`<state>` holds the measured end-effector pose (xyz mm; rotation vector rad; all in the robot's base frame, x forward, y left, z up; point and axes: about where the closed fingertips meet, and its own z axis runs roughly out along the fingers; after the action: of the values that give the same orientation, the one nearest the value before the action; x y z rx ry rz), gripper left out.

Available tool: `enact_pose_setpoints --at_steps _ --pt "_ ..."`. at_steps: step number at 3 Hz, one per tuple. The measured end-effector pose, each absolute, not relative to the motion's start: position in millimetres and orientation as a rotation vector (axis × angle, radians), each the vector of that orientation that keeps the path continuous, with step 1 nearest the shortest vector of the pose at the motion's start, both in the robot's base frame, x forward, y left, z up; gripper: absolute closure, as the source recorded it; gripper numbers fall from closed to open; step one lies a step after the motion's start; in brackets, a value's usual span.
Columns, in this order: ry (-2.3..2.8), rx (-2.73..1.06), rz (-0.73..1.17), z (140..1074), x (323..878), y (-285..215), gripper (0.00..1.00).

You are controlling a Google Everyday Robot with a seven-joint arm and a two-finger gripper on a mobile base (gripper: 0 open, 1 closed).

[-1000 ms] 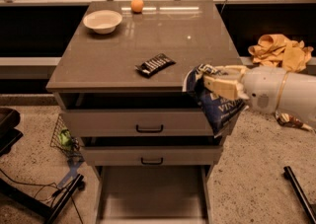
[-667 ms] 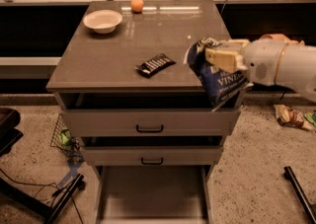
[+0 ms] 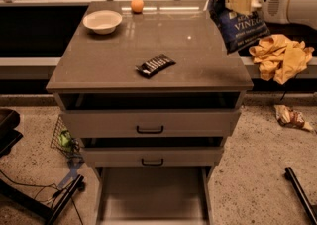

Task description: Pick blue chip bag from bottom drawer and place on counter

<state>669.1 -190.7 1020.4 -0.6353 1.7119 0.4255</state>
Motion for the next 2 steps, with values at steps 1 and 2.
enact_pose_setpoints --at_steps 1,2 --pt "1.706 -0.669 0.465 1026.8 725.3 -167.1 1.00" --pt "1.626 -0.696 0.492 1066.1 741.7 -133.1 1.00"
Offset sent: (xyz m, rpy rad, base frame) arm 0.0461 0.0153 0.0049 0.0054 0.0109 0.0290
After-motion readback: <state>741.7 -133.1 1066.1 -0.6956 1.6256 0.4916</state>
